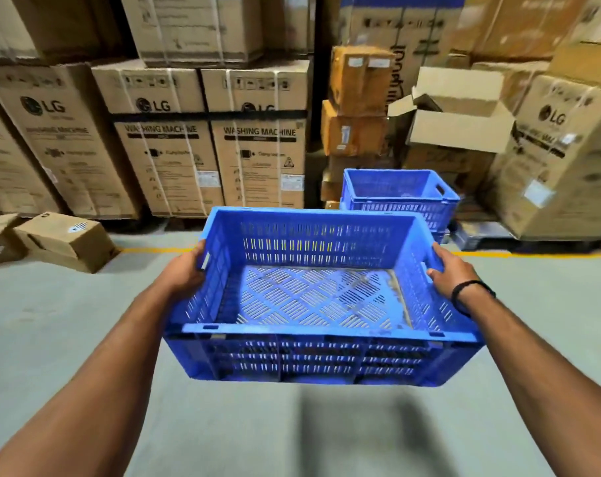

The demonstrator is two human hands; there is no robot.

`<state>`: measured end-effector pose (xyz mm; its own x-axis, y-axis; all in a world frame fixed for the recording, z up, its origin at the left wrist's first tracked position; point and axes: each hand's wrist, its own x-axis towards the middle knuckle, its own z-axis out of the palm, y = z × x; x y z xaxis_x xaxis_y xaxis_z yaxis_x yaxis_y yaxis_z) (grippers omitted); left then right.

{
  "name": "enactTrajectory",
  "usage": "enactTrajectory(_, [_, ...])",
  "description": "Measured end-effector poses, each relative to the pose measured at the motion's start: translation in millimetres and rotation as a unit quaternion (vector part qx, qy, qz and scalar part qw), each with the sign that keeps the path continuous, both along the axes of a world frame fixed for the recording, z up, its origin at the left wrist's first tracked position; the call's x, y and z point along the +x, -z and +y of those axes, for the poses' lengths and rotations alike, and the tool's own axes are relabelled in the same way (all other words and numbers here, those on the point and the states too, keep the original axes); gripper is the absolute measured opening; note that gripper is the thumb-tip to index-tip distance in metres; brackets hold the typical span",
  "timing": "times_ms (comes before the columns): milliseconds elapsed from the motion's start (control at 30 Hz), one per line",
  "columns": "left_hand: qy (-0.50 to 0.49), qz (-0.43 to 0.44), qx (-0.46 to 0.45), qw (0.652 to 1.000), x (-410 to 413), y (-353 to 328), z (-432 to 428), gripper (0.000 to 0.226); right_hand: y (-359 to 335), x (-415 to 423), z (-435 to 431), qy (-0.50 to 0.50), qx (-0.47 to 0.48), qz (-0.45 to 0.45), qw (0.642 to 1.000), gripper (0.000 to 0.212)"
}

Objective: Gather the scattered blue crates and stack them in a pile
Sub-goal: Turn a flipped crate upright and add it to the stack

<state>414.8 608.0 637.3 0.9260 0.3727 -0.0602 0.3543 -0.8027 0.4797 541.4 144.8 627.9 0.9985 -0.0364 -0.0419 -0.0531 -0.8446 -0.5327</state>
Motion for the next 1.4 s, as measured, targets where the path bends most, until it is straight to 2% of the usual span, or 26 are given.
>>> enactTrajectory(200, [0.024,-0.029,0.030,0.999,99.9,-18.6,-81.0,0.070,-20.8,58.7,-79.5,0.023,-0.007,-0.024,0.999,0.061])
enactTrajectory(300, [0.043,-0.035,0.056,0.997,151.1,-27.0,-104.4,0.067,-28.1,94.2,-106.3,0.044,-0.012,-0.031,0.998,0.060])
enactTrajectory(400, [0.054,-0.050,0.044,0.996,198.7,-30.6,-116.6,0.060,-32.6,131.9,-124.3,0.060,-0.023,-0.031,0.997,0.062])
enactTrajectory(833, [0.104,-0.053,0.023,0.993,430.4,-49.6,-137.0,0.064,-44.9,324.8,-135.1,0.112,-0.034,-0.030,0.993,0.064])
enactTrajectory(1200, [0.134,-0.051,0.005,0.990,591.9,-44.8,-172.1,0.055,-19.4,476.6,-160.4,0.139,-0.038,-0.014,0.989,0.062])
enactTrajectory(1400, [0.092,-0.035,0.000,0.995,689.5,-24.6,-182.7,0.062,4.5,594.1,-175.6,0.110,0.000,-0.011,0.994,0.066])
